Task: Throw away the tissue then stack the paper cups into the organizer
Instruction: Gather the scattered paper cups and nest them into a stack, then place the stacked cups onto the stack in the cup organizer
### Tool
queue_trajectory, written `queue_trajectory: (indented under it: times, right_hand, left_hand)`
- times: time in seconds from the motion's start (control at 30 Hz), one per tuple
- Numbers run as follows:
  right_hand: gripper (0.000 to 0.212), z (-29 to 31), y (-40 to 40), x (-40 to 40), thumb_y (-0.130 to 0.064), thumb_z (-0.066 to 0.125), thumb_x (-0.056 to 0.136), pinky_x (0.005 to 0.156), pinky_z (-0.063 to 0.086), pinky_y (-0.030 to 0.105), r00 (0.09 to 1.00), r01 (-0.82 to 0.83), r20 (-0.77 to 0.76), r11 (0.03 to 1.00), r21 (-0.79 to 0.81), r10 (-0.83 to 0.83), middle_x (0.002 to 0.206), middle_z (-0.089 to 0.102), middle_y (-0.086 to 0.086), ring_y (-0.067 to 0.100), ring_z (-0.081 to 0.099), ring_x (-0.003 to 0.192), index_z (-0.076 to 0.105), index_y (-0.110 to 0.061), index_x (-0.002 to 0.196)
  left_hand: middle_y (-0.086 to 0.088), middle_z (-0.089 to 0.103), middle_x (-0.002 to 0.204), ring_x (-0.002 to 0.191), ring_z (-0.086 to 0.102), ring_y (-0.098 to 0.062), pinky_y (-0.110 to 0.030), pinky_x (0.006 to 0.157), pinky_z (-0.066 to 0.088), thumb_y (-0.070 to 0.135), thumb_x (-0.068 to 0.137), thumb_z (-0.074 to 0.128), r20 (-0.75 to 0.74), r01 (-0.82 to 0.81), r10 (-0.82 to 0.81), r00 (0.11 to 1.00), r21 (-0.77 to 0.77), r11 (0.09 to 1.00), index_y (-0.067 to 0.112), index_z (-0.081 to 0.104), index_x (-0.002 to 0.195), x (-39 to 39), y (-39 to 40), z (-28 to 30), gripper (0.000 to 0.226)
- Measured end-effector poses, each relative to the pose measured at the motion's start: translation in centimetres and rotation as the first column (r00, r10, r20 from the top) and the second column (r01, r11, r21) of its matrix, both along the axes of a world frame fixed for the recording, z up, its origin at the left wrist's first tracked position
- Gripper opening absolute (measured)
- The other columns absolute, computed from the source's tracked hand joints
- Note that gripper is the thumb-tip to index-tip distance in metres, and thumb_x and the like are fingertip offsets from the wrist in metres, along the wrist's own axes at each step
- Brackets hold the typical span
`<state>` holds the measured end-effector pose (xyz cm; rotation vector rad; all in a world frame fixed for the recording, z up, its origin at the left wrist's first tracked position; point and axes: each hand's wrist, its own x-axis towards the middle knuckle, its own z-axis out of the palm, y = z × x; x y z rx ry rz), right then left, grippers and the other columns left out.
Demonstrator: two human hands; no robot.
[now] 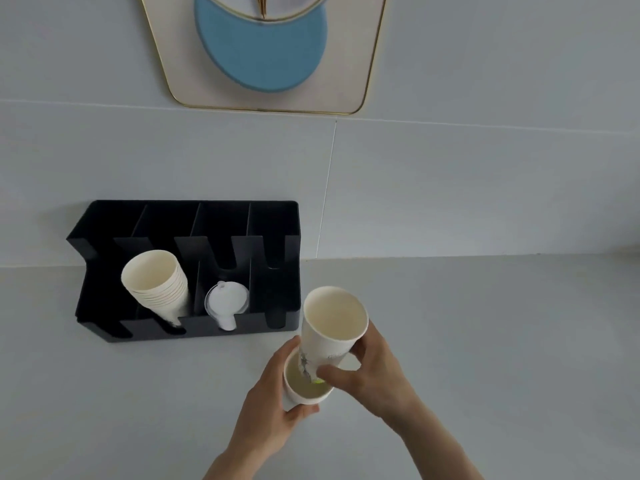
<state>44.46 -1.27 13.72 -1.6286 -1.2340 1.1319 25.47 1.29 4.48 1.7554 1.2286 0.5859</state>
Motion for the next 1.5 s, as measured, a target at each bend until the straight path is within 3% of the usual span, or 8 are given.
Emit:
queue_trajectory:
  times: [0.1, 0.23, 0.47, 0.67, 0.83, 0.97, 1.33, 1.5]
  right_hand:
    - [0.073, -1.6, -1.1, -1.8, -0.026, 0.088, 0.066, 0.087, 0.051, 0.019, 0.993, -0.002, 0.121, 1.0, -0.012, 0.003, 0.118, 0.062, -0.029, -0.002, 0.059, 0.115, 0.05, -0.039, 0.127]
    - [0.093, -3.8, -2.2, -2.3, -0.04, 0.088, 0.066, 0.106, 0.045, 0.024, 0.974, -0.046, 0.218, 0.997, -0.06, 0.058, 0.14, 0.054, -0.024, -0.001, 0.05, 0.13, 0.042, -0.036, 0.146]
    - [0.089, -3.0, -2.5, -0.6, -0.036, 0.089, 0.072, 0.108, 0.049, 0.029, 0.987, -0.074, 0.123, 0.968, -0.241, 0.106, 0.143, 0.054, -0.02, -0.002, 0.054, 0.128, 0.044, -0.031, 0.148]
    - [0.049, -2.1, -1.3, -0.4, -0.034, 0.074, 0.09, 0.093, 0.059, 0.033, 0.994, 0.107, 0.06, 0.939, -0.328, -0.093, 0.127, 0.066, -0.013, 0.006, 0.07, 0.104, 0.061, -0.025, 0.135]
    - [0.025, -2.2, -0.7, -0.5, -0.026, 0.067, 0.09, 0.087, 0.063, 0.039, 0.993, 0.11, -0.002, 0.906, -0.409, -0.121, 0.109, 0.074, 0.009, 0.024, 0.072, 0.1, 0.075, -0.011, 0.108]
    - [0.027, -2.2, -0.6, -0.5, -0.022, 0.062, 0.091, 0.089, 0.061, 0.044, 0.99, 0.094, -0.057, 0.899, -0.428, -0.13, 0.105, 0.075, 0.015, 0.026, 0.074, 0.093, 0.07, 0.002, 0.1]
    - [0.022, -2.9, -0.3, -0.6, -0.014, 0.061, 0.087, 0.086, 0.063, 0.039, 0.987, 0.074, -0.095, 0.889, -0.451, -0.13, 0.098, 0.079, 0.013, 0.03, 0.074, 0.094, 0.081, -0.008, 0.094]
    - [0.019, -2.6, -0.3, -0.7, -0.013, 0.064, 0.087, 0.086, 0.062, 0.037, 0.985, 0.085, -0.092, 0.882, -0.464, -0.144, 0.091, 0.081, 0.008, 0.016, 0.072, 0.08, 0.083, -0.011, 0.092]
  left_hand:
    - [0.038, 0.049, 0.129, 0.115, 0.049, 0.018, -0.002, 0.082, 0.042, 0.042, 0.064, 0.089, -0.006, 0.005, -0.005, 1.0, -0.007, 1.0, 0.07, 0.017, 0.128, -0.7, -0.3, 0.5, 0.1]
    - [0.036, 0.044, 0.138, 0.122, 0.05, 0.007, -0.013, 0.09, 0.045, 0.047, 0.06, 0.09, -0.016, 0.01, -0.011, 1.0, -0.025, 1.0, 0.06, 0.018, 0.139, -1.3, -0.5, 0.4, 0.108]
    - [0.035, 0.032, 0.146, 0.13, 0.042, 0.005, -0.028, 0.105, 0.043, 0.053, 0.054, 0.089, -0.006, 0.072, -0.073, 0.997, -0.107, 0.992, 0.055, 0.011, 0.147, -3.0, 0.1, 1.7, 0.122]
    - [0.015, 0.062, 0.128, 0.111, 0.062, 0.0, -0.031, 0.099, 0.05, 0.075, 0.068, 0.066, 0.106, -0.057, 0.101, 0.989, -0.357, 0.932, 0.04, 0.055, 0.13, -4.7, 1.9, 3.7, 0.072]
    - [-0.008, 0.072, 0.11, 0.091, 0.071, -0.02, -0.039, 0.089, 0.06, 0.038, 0.093, 0.063, 0.083, -0.133, 0.221, 0.972, -0.583, 0.802, 0.018, 0.074, 0.103, -4.2, 2.8, 5.2, 0.025]
    - [-0.014, 0.075, 0.104, 0.081, 0.071, -0.022, -0.037, 0.083, 0.062, 0.03, 0.091, 0.067, 0.077, -0.139, 0.249, 0.965, -0.655, 0.742, 0.012, 0.079, 0.099, -4.0, 2.8, 5.6, 0.022]
    - [-0.013, 0.078, 0.094, 0.087, 0.075, -0.03, -0.04, 0.085, 0.062, 0.017, 0.089, 0.069, 0.068, -0.19, 0.317, 0.946, -0.674, 0.713, 0.009, 0.079, 0.088, -3.3, 2.7, 6.2, 0.013]
    - [-0.013, 0.079, 0.092, 0.09, 0.075, -0.031, -0.039, 0.086, 0.062, 0.017, 0.089, 0.071, 0.093, -0.183, 0.332, 0.939, -0.682, 0.708, 0.01, 0.08, 0.088, -3.4, 2.7, 6.2, 0.011]
